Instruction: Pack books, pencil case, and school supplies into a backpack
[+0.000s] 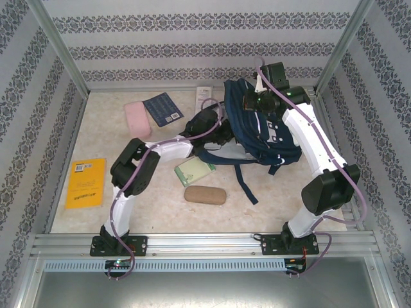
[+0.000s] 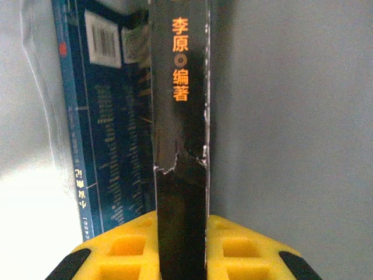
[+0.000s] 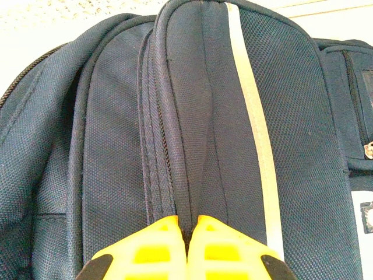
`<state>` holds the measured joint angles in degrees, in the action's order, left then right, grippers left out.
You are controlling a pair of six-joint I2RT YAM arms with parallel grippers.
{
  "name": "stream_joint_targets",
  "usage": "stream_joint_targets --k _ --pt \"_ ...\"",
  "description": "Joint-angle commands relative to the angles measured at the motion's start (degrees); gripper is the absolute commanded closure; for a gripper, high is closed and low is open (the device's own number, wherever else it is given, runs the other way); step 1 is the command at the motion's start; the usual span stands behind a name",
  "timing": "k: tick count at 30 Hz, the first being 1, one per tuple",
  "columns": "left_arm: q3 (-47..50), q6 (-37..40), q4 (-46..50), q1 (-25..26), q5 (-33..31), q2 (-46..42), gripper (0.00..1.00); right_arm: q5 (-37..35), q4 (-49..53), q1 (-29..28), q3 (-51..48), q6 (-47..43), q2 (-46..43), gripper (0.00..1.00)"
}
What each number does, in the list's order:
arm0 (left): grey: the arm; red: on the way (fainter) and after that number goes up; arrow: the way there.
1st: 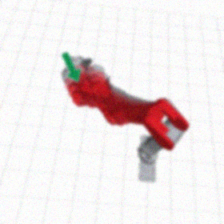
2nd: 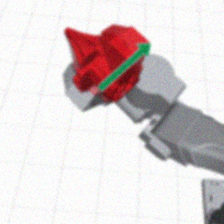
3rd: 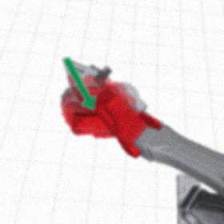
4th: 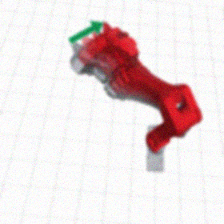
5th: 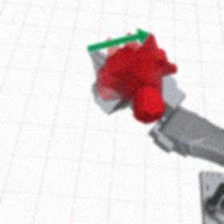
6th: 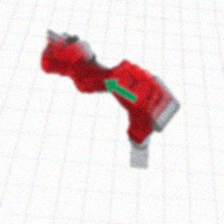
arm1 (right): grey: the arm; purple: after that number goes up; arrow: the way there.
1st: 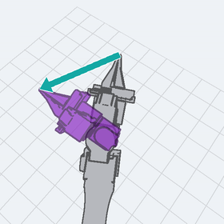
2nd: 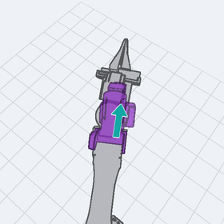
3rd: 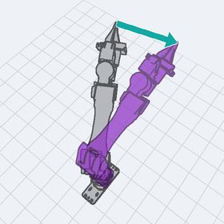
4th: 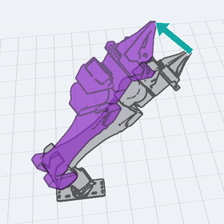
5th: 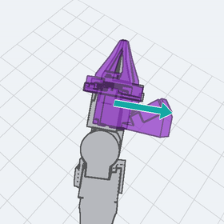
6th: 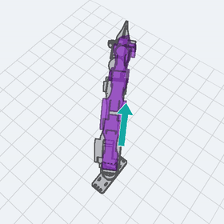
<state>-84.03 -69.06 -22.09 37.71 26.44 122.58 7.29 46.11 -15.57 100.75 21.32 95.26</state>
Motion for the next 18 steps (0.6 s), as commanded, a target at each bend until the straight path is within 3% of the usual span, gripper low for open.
stream_joint_targets --k 1,6,10,15,18 --pt "-3.94 1.74 2.6 1.33 -2.1 1.85 1.0 1.74 -5.33 0.28 0.85 1.75 -4.38 1.0" --pt "-9.03 5.51 14.25 2.44 -7.58 4.75 1.0 2.3 -5.25 0.24 1.07 2.01 -4.37 1.0" --pt "-18.54 6.31 22.68 3.26 -7.94 10.25 0.98 2.94 -5.47 0.28 0.95 2.53 -4.25 1.0" --pt "-31.59 10.74 33.07 5.73 -11.36 15.58 0.74 3.35 -5.74 0.21 0.43 2.79 -4.03 1.0" --pt "-32.34 10.47 34.55 5.97 -11.23 15.88 0.51 2.94 -5.84 0.37 -0.17 2.67 -4.37 1.0"
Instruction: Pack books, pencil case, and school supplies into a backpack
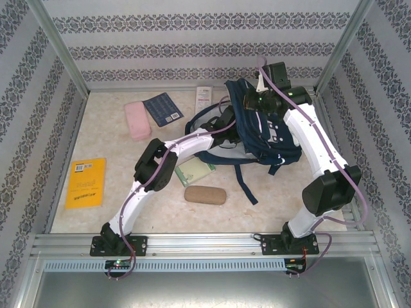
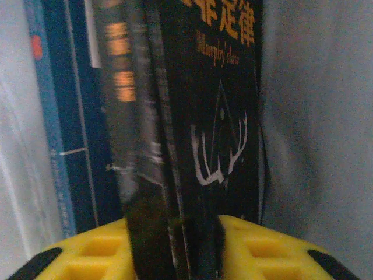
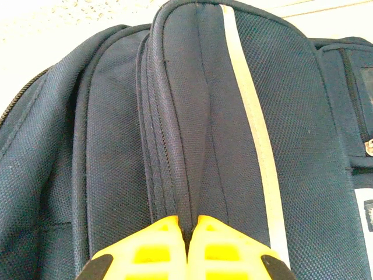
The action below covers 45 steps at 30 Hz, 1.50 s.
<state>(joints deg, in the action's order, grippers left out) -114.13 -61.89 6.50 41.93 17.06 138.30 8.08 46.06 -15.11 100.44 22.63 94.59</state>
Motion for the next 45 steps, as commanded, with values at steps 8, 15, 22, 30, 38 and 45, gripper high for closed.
stream_joint_targets --k 8,15,22,30,38,45 --pt "3.27 6.48 10.04 1.0 -5.78 -9.18 0.15 2.12 -7.52 0.96 -4.04 1.7 -4.53 1.0" --pt "16.73 5.26 10.21 -1.82 -6.74 -23.04 0.03 1.31 -9.56 1.06 -9.73 1.71 -4.0 1.0" --pt "30.98 8.06 17.62 -6.37 -12.93 -39.16 0.03 0.96 -13.02 0.45 -16.36 1.79 -3.42 1.0" --pt "52.39 12.69 25.66 -22.89 -19.15 -62.27 0.0 -0.73 -16.2 -2.86 -22.58 2.1 -3.63 1.0" --pt "62.47 16.82 32.17 -50.06 -16.67 -70.42 0.0 -1.7 -17.66 -6.31 -24.59 2.98 -1.88 1.0" --pt "66.55 16.74 32.35 -68.48 -4.09 -64.05 0.0 -1.59 -17.94 -7.65 -24.42 3.21 -1.6 1.0"
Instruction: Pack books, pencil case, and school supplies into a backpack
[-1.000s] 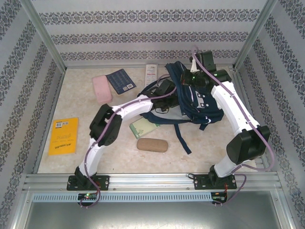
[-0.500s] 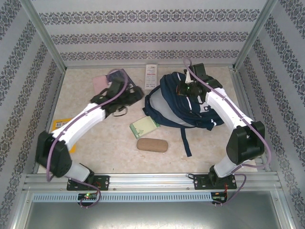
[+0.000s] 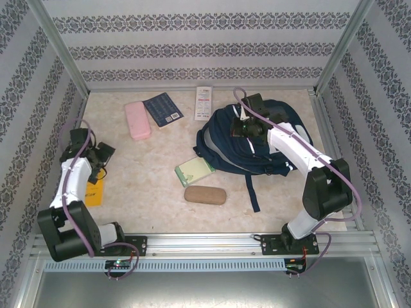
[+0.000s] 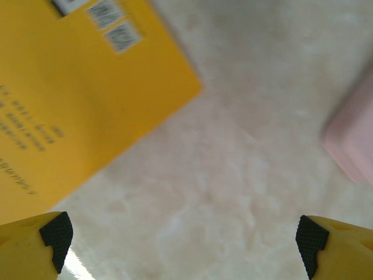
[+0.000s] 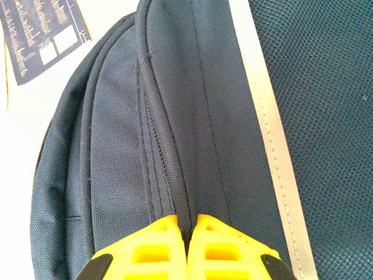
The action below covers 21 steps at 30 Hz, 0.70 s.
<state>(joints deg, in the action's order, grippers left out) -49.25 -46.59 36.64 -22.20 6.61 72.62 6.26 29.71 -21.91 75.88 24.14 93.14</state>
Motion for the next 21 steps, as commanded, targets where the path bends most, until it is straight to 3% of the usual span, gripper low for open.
stream_joint_targets --k 1,8,13,17,21 --pt "2.36 1.42 1.29 -6.16 7.55 2.49 0.0 0.21 -1.59 -0.98 0.15 1.65 -0.23 1.0" --pt "4.37 2.59 -1.33 -9.96 7.46 8.75 0.0 0.42 -1.76 -1.47 -0.11 2.03 -0.29 1.0" --pt "9.94 -1.26 -11.64 -9.15 20.14 12.6 0.04 0.62 -1.88 -1.73 -0.13 2.34 0.02 1.0" --pt "12.27 -5.98 -15.72 -2.95 22.89 11.39 0.05 0.9 -1.98 -1.99 0.23 2.41 0.87 1.0" --pt "13.82 -14.08 -19.1 9.12 19.11 8.2 0.05 1.01 -2.07 -2.41 0.96 2.42 2.1 1.0"
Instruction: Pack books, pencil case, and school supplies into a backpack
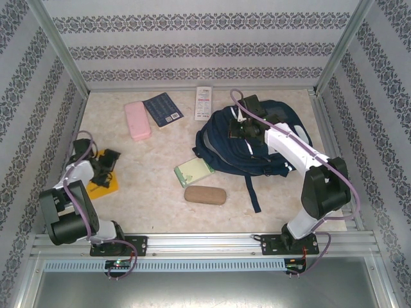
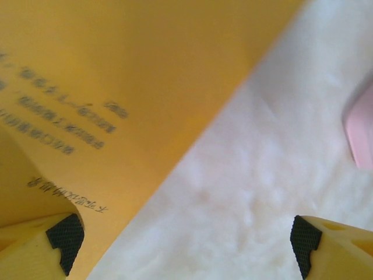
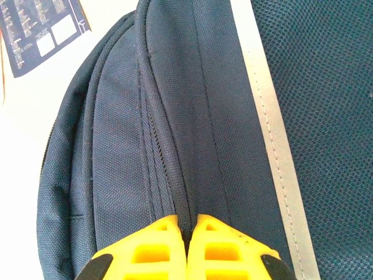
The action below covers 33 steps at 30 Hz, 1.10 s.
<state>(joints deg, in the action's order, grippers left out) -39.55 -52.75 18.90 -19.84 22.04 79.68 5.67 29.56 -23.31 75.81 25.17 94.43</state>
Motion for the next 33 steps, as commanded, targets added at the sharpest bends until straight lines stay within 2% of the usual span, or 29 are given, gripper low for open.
stream_joint_targets --k 1,6,11,14,16,19,21,24,27,33 --pt "4.6 -10.35 -2.15 9.69 2.3 0.56 0.05 1.62 -1.79 -1.12 1.28 1.31 1.22 1.0" --pt "6.53 -20.5 -6.63 21.54 -3.21 -1.12 0.05 1.48 -1.22 -1.39 2.71 0.65 2.49 1.0" --pt "2.55 -21.58 -5.89 32.97 -8.63 1.28 0.05 0.7 0.76 -1.82 5.72 -1.24 3.98 0.96" --pt "-0.06 -21.89 -5.12 38.25 -10.53 3.55 0.07 -0.03 1.37 -2.08 7.18 -1.84 4.42 0.82" --pt "-2.34 -20.61 -3.47 40.83 -12.08 4.46 0.07 -0.56 1.79 -2.25 8.14 -2.26 4.53 0.79" --pt "-4.81 -18.93 -0.1 40.91 -13.22 3.71 0.06 -1.03 2.13 -3.07 9.37 -2.52 4.44 0.75" --pt "-6.75 -16.2 4.61 40.84 -16.81 1.42 0.04 -1.1 2.16 -4.2 10.24 -2.61 4.44 0.68" --pt "-9.36 -9.51 12.1 39.25 -22.01 -1.81 0.03 -0.86 2.11 -6.49 11.64 -1.91 5.01 0.64" --pt "-7.99 -3.66 14.85 34.31 -21.98 -5.66 0.03 0.35 1.09 -9.72 12.53 -0.51 6.03 0.64" --pt "0.73 4.13 11.73 20.05 -13.61 -9.43 0.08 2.79 -1.89 -17.24 14.91 3.01 11.99 0.64"
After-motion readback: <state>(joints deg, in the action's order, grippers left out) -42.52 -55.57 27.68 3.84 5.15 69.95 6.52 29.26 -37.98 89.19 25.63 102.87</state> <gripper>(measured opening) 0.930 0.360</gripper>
